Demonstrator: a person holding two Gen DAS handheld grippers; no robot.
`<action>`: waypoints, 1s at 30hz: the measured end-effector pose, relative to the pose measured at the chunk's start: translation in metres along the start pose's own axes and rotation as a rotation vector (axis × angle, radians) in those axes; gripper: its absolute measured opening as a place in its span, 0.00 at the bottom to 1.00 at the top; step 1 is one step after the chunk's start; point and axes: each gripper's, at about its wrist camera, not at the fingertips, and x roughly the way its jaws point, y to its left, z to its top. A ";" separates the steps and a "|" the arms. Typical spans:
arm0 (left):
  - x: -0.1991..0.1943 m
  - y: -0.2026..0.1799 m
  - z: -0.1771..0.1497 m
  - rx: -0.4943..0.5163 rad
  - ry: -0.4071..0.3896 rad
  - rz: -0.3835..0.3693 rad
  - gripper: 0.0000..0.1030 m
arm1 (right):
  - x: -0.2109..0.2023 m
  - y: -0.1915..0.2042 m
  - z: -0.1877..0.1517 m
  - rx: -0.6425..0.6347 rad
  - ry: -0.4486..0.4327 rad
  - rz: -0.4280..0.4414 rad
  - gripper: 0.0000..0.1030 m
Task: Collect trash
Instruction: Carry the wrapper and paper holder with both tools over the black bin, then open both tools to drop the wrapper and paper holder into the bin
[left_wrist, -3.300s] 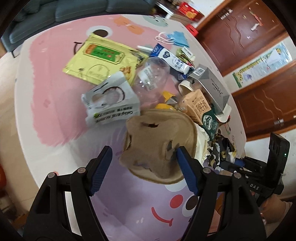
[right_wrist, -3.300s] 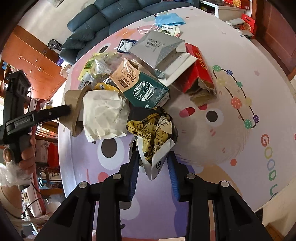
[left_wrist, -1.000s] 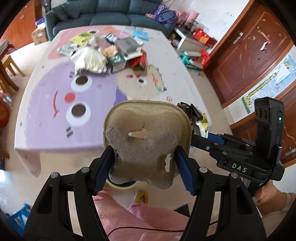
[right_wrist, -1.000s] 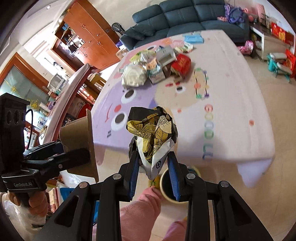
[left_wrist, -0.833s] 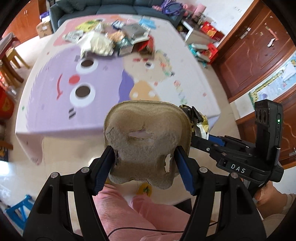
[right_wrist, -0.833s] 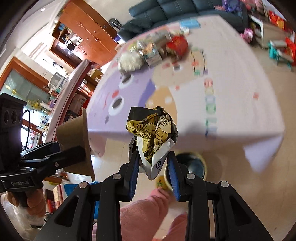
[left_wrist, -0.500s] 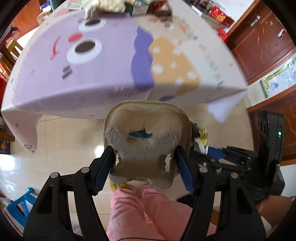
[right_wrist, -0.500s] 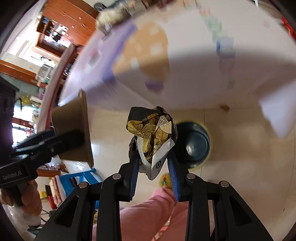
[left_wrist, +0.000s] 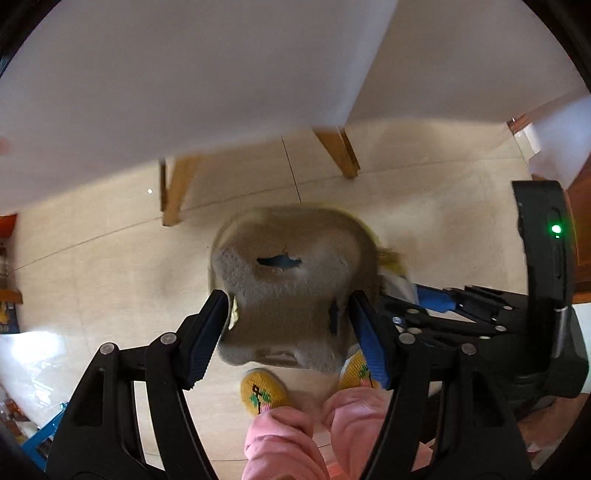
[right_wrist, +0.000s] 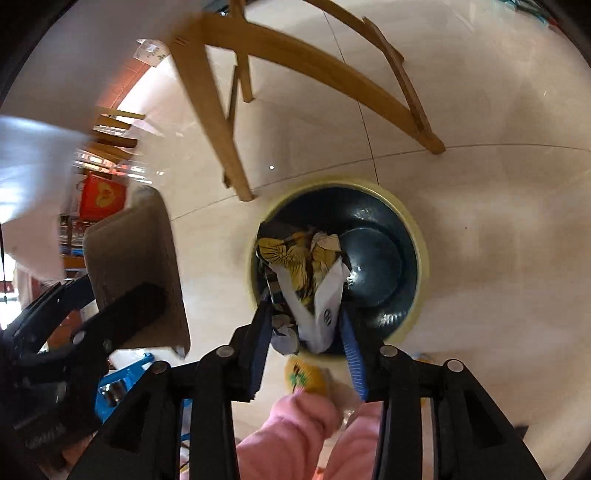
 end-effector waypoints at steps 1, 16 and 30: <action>0.012 0.001 0.000 0.010 0.002 0.006 0.63 | 0.010 -0.004 -0.002 0.006 0.006 -0.007 0.50; 0.001 -0.001 -0.005 -0.010 -0.015 0.066 0.77 | 0.022 -0.008 0.017 0.035 -0.020 -0.061 0.60; -0.140 -0.008 0.015 -0.107 -0.128 0.093 0.77 | -0.126 0.049 0.017 -0.043 -0.119 -0.082 0.60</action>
